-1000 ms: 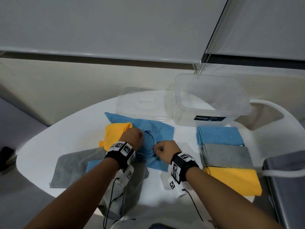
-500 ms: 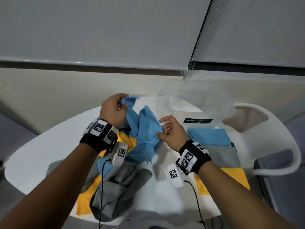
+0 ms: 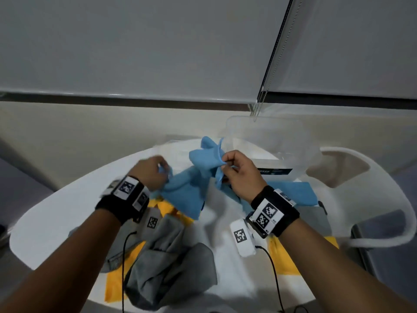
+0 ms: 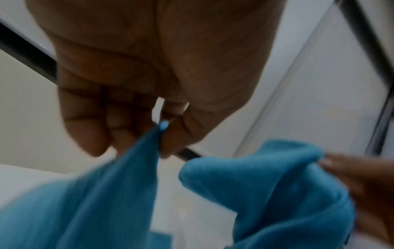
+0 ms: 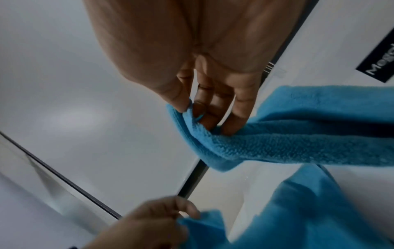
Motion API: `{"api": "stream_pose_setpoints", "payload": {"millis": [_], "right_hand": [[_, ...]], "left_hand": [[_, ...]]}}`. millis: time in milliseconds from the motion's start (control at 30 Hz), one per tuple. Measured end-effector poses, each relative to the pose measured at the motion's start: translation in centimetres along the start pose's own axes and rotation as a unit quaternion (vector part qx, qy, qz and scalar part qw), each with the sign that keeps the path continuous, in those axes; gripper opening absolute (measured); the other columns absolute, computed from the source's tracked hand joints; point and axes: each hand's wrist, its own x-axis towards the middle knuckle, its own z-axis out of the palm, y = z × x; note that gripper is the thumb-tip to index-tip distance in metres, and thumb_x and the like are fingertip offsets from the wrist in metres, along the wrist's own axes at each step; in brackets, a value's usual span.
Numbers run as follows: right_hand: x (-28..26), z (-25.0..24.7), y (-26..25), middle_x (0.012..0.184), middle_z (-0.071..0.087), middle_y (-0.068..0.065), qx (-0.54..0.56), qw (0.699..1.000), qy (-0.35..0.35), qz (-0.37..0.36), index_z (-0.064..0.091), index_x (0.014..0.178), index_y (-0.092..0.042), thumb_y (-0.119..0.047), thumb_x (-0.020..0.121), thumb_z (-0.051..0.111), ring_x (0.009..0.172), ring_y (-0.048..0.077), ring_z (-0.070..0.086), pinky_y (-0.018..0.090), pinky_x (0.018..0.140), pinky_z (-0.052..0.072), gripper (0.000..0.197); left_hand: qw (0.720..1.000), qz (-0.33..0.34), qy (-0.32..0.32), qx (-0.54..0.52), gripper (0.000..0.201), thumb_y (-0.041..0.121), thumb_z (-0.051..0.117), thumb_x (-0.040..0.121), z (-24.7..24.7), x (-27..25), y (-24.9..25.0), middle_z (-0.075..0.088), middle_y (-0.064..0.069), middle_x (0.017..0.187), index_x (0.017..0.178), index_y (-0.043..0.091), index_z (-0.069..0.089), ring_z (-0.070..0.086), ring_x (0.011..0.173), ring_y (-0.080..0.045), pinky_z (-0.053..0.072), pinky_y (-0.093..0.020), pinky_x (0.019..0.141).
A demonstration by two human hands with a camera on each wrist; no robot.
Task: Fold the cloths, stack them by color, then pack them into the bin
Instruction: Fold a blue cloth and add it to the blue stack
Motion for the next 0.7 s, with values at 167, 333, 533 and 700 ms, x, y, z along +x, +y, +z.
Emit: {"api": "stream_pose_setpoints", "payload": {"millis": [167,333,533,700], "right_hand": [[-0.7,0.2,-0.4,0.074,0.06,-0.021,-0.033,0.994,-0.107,0.003,0.059,0.085,-0.027,0.001,0.096,0.047,0.064,0.0,0.05,0.017,0.066,0.041,0.032],[-0.7,0.9,-1.7,0.066,0.054,-0.02,-0.063,0.986,-0.152,-0.023,0.059,0.091,-0.027,-0.006,0.099,0.047,0.055,0.003,0.043,0.019,0.058,0.037,0.025],[-1.0,0.3,-1.9,0.074,0.049,-0.002,-0.03,0.995,-0.075,-0.054,0.056,0.104,-0.023,-0.018,0.099,0.053,0.058,0.01,0.042,0.024,0.059,0.038,0.008],[-1.6,-0.2,-1.6,0.092,0.059,-0.002,-0.166,0.973,-0.075,-0.138,0.065,0.104,-0.015,-0.009,0.086,0.063,0.078,0.008,0.053,0.012,0.072,0.04,0.019]], "left_hand": [[0.994,0.099,-0.033,-0.027,0.069,0.032,0.075,0.079,3.9,-0.5,-1.3,0.048,-0.002,0.125,0.138,0.023,0.042,0.051,0.114,-0.019,0.04,-0.028,0.096],[0.944,0.306,0.041,-0.12,0.053,0.036,0.075,0.075,1.3,-1.5,2.6,0.046,0.009,0.137,0.124,0.029,0.058,0.04,0.126,-0.002,0.03,-0.016,0.104],[0.949,0.262,0.077,-0.156,0.019,0.043,0.058,0.083,0.0,-2.4,4.1,0.067,0.012,0.08,0.088,0.026,0.065,0.059,0.078,-0.004,0.042,-0.019,0.07],[0.929,0.242,0.17,-0.223,0.014,0.031,0.078,0.078,-1.4,-3.7,5.6,0.068,0.01,0.075,0.079,0.023,0.067,0.061,0.072,-0.004,0.046,-0.017,0.063]]}}
